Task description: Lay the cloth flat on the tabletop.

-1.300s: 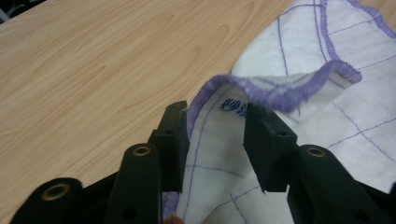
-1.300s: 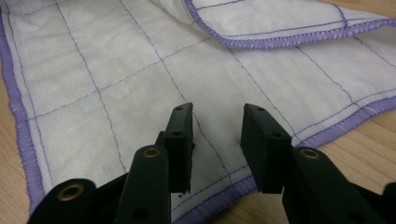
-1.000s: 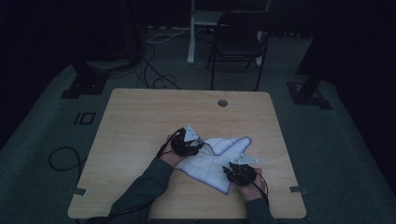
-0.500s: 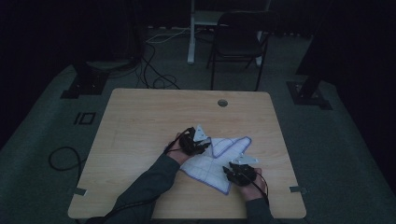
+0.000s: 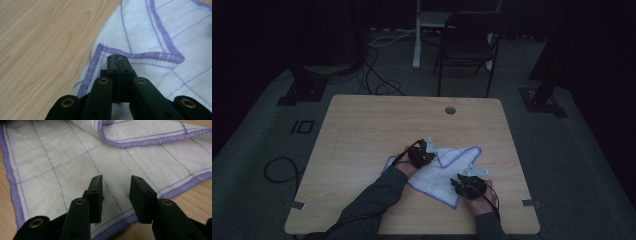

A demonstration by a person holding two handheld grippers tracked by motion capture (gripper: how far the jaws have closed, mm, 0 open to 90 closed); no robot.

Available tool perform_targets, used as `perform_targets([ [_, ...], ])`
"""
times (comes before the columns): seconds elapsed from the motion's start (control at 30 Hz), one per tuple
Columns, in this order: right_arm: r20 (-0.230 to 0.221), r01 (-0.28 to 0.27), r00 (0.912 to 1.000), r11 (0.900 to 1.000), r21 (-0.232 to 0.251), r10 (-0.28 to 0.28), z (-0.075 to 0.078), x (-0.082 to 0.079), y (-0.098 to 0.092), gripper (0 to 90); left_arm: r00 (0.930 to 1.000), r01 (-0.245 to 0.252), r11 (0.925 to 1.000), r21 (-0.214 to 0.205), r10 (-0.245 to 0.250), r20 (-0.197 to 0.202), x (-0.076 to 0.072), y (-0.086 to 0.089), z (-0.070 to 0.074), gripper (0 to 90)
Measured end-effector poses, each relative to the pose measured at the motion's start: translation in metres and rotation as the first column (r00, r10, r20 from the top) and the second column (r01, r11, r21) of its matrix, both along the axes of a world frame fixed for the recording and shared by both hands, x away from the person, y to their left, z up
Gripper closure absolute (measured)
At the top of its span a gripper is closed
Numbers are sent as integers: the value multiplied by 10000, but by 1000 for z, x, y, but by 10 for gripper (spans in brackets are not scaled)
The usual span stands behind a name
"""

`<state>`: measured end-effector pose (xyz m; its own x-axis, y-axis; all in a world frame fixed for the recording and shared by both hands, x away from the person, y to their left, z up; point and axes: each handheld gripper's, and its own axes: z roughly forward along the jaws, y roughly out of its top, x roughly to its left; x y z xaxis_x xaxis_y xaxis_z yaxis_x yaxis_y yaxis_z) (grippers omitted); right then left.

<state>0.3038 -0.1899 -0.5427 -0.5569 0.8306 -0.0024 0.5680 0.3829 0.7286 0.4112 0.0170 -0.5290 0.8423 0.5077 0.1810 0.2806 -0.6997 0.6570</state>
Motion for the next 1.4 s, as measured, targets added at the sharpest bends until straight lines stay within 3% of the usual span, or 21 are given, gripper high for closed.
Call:
perform_targets([
  [0.17, -24, 0, 10000, 10000, -11, 0, 0, 0, 0, 635, 9996, -261, 9995, 186, 259, 126, 4, 3, -1, 900],
  [0.27, -35, -14, 10000, 10000, -24, 14, 0, 0, 0, 637, 9968, -725, 9967, 370, 711, 372, 9, 7, -1, 900],
  [0.47, -54, -29, 10000, 10000, -26, 29, 0, 1, -1, 639, 9923, -1184, 9924, 334, 1171, 401, 15, 13, -1, 900],
  [0.57, -63, -25, 10000, 10000, -18, 25, 0, 1, -1, 639, 9925, -1178, 9928, 238, 1169, 358, 15, 14, 0, 876],
  [0.6, -63, -32, 10000, 10000, -14, 32, 0, 1, -1, 639, 9924, -1216, 9926, -22, 1216, 204, 16, 16, 0, 756],
  [0.63, -63, -32, 10000, 10000, -14, 32, 0, 1, -1, 639, 9924, -1216, 9926, -22, 1216, 204, 16, 16, 0, 697],
  [0.67, -63, -33, 10000, 10000, -4, 33, 0, 1, -1, 639, 9944, -1048, 9940, -299, 1043, -191, 18, 18, 0, 658],
  [0.77, -65, -39, 10000, 10000, -3, 39, 0, 1, -1, 639, 9947, -1003, 9944, -341, 994, -258, 20, 19, -1, 600],
  [0.87, -80, -25, 10000, 10000, 6, 25, 0, 1, -1, 639, 9938, -1024, 9938, -423, 1003, -481, 21, 19, -1, 677],
  [0.9, -80, -25, 10000, 10000, 6, 25, 0, 1, -1, 639, 9946, -962, 9949, -320, 948, -425, 20, 18, -1, 677],
  [1.0, -85, -29, 10000, 10000, 10, 29, 0, 1, -1, 639, 9955, -935, 9956, 44, 935, -172, 19, 14, 3, 850],
  [1.03, -85, -32, 10000, 10000, 9, 32, 0, 1, -1, 640, 9949, -1008, 9949, 99, 1009, -35, 18, 14, 4, 864],
  [1.13, -96, -38, 9999, 10000, 3, 38, 1, 1, -1, 642, 9915, -1294, 9916, 27, 1294, 145, 19, 16, 5, 874],
  [1.2, -116, -37, 9999, 10000, -5, 37, 1, 1, -2, 649, 9830, -1805, 9835, -106, 1807, 319, 23, 22, 7, 877],
  [1.23, -125, -43, 9999, 10000, -15, 43, 1, 1, -2, 653, 9746, -2197, 9754, -157, 2202, 418, 27, 29, 9, 878],
  [1.27, -132, -40, 9999, 10000, -13, 40, 1, 1, -2, 654, 9746, -2197, 9754, -157, 2202, 418, 27, 29, 9, 878],
  [1.3, -138, -44, 9999, 10000, -16, 44, 1, 1, -2, 654, 9661, -2527, 9674, -182, 2533, 496, 30, 36, 11, 878],
  [1.33, -138, -44, 9999, 10000, -16, 44, 1, 1, -2, 654, 9661, -2527, 9674, -182, 2533, 496, 30, 36, 11, 878],
  [1.37, -149, -61, 9999, 10000, -16, 61, 1, 1, -2, 656, 9570, -2835, 9588, -207, 2842, 574, 34, 42, 12, 878],
  [1.4, -152, -67, 9999, 10000, -14, 67, 1, 1, -2, 658, 9570, -2835, 9588, -207, 2842, 574, 34, 42, 12, 878],
])
